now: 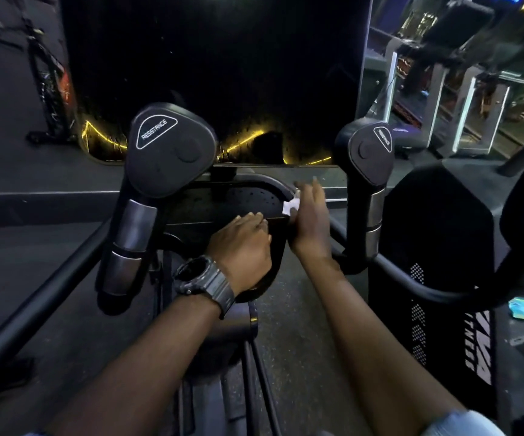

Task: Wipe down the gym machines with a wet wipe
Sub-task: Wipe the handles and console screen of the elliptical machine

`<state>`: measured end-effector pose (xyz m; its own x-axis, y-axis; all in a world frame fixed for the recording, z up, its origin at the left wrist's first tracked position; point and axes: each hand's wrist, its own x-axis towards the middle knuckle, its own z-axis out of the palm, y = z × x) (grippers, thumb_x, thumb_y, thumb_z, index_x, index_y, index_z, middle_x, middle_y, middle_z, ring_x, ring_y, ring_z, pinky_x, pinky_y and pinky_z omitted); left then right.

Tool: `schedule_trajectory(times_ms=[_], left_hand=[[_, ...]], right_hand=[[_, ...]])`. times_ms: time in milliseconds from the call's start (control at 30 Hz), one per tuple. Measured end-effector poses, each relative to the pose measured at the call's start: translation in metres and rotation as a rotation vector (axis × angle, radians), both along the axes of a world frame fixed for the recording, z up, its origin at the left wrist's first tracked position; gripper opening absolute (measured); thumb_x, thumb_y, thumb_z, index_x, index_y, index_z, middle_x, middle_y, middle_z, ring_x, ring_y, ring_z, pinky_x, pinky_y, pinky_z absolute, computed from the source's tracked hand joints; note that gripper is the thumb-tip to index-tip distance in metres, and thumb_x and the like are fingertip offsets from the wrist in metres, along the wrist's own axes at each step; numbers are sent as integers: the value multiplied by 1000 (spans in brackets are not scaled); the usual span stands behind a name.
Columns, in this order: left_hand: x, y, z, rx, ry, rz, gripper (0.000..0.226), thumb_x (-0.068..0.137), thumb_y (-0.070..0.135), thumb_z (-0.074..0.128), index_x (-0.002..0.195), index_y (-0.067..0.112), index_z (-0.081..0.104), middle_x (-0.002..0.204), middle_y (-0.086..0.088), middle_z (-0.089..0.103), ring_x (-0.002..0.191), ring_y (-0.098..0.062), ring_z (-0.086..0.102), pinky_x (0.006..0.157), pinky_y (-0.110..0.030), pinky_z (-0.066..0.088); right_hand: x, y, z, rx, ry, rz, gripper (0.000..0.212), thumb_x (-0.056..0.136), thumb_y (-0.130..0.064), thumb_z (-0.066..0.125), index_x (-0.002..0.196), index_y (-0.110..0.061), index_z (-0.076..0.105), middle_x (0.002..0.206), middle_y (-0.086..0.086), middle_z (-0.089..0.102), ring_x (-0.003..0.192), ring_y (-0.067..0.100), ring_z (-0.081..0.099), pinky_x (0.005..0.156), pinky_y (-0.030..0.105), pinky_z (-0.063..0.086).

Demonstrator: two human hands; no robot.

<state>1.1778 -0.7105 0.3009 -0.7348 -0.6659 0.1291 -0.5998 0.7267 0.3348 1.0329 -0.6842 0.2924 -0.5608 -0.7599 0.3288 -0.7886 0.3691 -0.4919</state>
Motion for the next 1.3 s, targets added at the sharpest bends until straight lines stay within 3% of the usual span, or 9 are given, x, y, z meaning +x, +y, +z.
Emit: schedule_trajectory(times_ms=[167,267,400,567,733,800,933,1100,1300], left_hand=[[5,0,3,41,19,26,39,101,22,36,132,10,55,143,-5,50,133,-22,44,112,-34,32],[5,0,6,58,25,51,36,100,23,38,127,12,58,137,-4,55,126,-24,50,104,-38,42],[5,-3,4,61,19,67,33,100,23,38,118,10,62,129,-5,59,119,-24,54,96,-42,47],[15,-8,-4,14,55,168,31,98,21,39,110,9,65,117,-6,61,106,-27,55,83,-42,50],[24,-10,-6,-100,54,205,34,99,26,43,114,9,68,120,-6,59,109,-30,49,92,-44,43],[25,-13,-9,-113,62,220,33,98,25,43,111,10,70,117,-6,60,108,-31,49,92,-44,41],[24,-20,-16,-102,154,267,35,94,27,43,95,10,73,105,-7,63,97,-33,51,84,-42,40],[19,-17,-19,-60,305,340,41,91,31,41,85,9,75,93,-9,66,91,-33,54,83,-41,41],[20,-20,-21,-69,332,358,37,91,30,43,80,9,71,89,-10,65,88,-33,54,80,-40,40]], right_hand=[[6,-17,0,-16,71,97,2,86,-8,66,85,-9,66,98,8,56,85,19,54,72,28,41],[4,0,-1,29,189,104,33,88,-17,64,57,-25,57,62,-8,49,65,13,48,60,26,29],[-6,-20,0,147,237,13,27,98,-32,51,100,-13,70,99,8,65,100,26,56,74,33,44],[9,-22,-17,166,104,305,23,90,-22,48,75,-17,65,74,-5,59,72,12,61,61,28,43],[-5,-26,7,248,148,19,19,98,-19,50,107,-7,63,106,15,64,101,32,61,82,37,48],[9,-43,17,260,133,111,23,96,-20,49,111,-9,62,109,13,63,104,31,59,82,37,46],[27,-33,8,282,128,297,22,88,-18,58,100,-22,75,99,5,72,95,25,66,80,33,53],[-3,-40,17,269,107,-32,21,94,-22,56,107,-7,63,108,15,64,101,32,62,82,38,50],[20,-45,7,219,52,210,20,88,-19,57,99,-19,73,97,4,73,93,24,68,78,35,55]])
